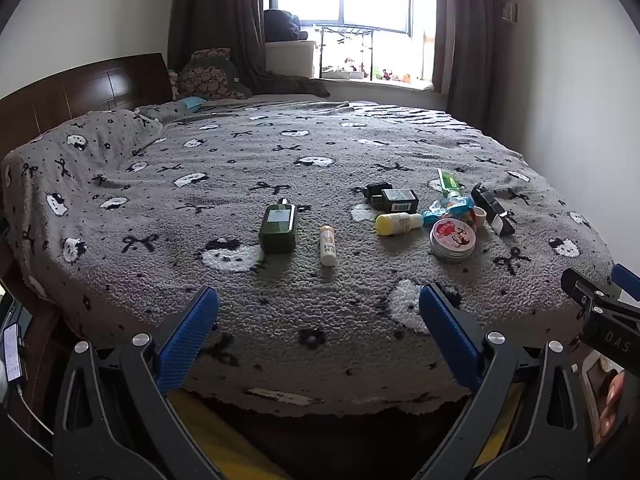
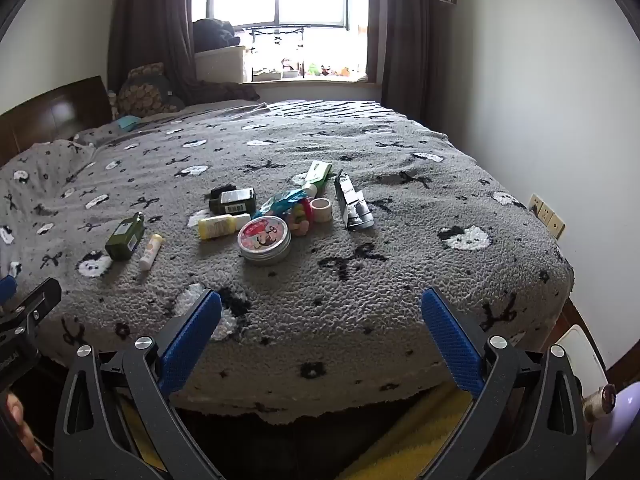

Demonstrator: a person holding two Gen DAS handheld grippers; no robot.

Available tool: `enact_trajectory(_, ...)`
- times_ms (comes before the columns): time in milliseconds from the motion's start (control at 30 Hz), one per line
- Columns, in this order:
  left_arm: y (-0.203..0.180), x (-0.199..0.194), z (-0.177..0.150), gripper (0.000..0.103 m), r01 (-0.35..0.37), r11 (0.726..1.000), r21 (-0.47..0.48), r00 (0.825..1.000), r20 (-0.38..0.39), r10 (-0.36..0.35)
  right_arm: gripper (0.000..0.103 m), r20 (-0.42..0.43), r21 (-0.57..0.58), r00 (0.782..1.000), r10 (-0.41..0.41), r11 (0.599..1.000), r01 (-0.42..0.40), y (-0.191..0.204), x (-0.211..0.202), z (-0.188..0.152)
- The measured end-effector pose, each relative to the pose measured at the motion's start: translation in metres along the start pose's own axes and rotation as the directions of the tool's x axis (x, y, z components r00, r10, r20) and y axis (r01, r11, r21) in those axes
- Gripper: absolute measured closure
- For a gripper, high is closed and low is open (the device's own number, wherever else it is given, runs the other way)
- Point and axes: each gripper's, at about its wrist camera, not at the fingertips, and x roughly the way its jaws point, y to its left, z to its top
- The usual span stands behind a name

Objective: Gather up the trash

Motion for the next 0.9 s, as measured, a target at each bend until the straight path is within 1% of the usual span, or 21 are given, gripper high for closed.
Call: enact_trajectory(900, 0.0031, -0.0016, -0.0002, 0.008, -0.003, 1.0, 0.005, 1.0, 0.002, 0.003, 0.003, 0.018, -0.013, 1.0, -0.002, 1.0, 0.002, 0.0027, -0.0048, 0.0004)
